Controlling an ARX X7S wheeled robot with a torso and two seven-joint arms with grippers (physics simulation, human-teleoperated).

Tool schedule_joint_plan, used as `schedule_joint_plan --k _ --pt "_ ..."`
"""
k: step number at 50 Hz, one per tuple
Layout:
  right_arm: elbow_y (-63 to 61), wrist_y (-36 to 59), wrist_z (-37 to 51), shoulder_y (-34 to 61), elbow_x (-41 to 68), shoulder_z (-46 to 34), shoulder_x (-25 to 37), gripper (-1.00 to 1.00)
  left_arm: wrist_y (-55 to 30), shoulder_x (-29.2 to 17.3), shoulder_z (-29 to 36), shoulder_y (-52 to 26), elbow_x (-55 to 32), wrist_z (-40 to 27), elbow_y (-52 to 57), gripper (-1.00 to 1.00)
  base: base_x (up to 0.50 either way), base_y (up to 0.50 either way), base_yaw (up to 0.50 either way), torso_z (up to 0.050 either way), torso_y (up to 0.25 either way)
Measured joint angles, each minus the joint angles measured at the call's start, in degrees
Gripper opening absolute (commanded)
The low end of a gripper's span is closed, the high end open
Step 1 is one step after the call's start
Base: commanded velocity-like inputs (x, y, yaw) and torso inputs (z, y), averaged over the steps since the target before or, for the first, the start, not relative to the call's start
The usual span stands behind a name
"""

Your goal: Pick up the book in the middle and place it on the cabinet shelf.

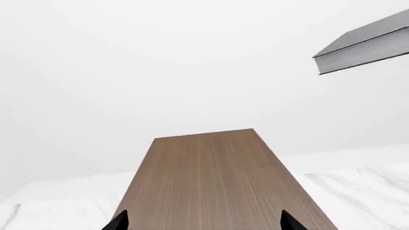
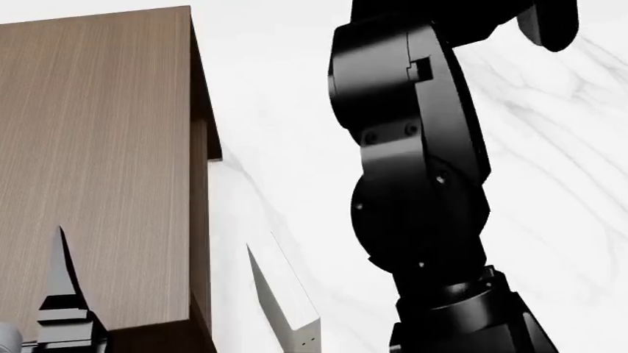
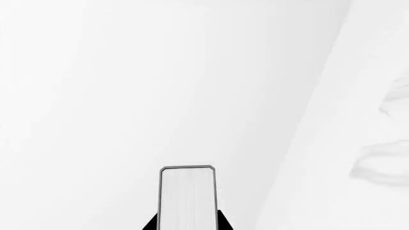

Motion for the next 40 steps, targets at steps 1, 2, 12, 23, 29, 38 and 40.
schedule_joint_plan --k 1,2,12,23,29,38,40 --pt "-0.3 0.7 -0.2 0.2 1.2 0.0 0.0 -1.0 0.0 -0.1 0.0 0.0 -0.1 -0.1 0.0 1.0 0.0 0.0 0.0 0.0 0.0" --pt "-0.6 1.3 -0.4 0.4 2.4 -0.1 -0.1 -1.0 0.0 -0.1 0.0 0.0 -0.2 -0.2 0.0 1.0 0.0 0.0 0.0 0.0 0.01" --pt "-2.6 7.2 -0.2 2.7 11.8 -1.4 -0.3 -1.0 0.2 -0.6 0.1 -0.2 -0.9 -0.8 -0.2 1.0 0.0 0.0 0.0 0.0 0.001" --pt "-4.2 11.6 1.5 4.2 18.4 -4.0 -0.7 -1.0 0.5 -1.2 0.3 -0.2 -1.5 -1.4 -0.3 1.0 0.0 0.0 0.0 0.0 0.002" --pt "-5.1 12.3 2.0 5.0 20.7 -6.1 -1.2 -1.0 0.8 -1.5 0.4 -0.1 -1.9 -1.8 -0.3 1.0 0.0 0.0 0.0 0.0 0.0" --pt "-7.2 10.8 2.1 5.1 24.3 -10.9 -1.7 -1.0 1.3 -2.0 0.8 -0.2 -2.4 -2.5 -0.6 1.0 0.0 0.0 0.0 0.0 0.002" --pt "-7.6 10.2 1.9 5.0 25.0 -12.0 -1.7 -1.0 1.4 -2.1 0.8 -0.2 -2.5 -2.6 -0.7 1.0 0.0 0.0 0.0 0.0 0.0"
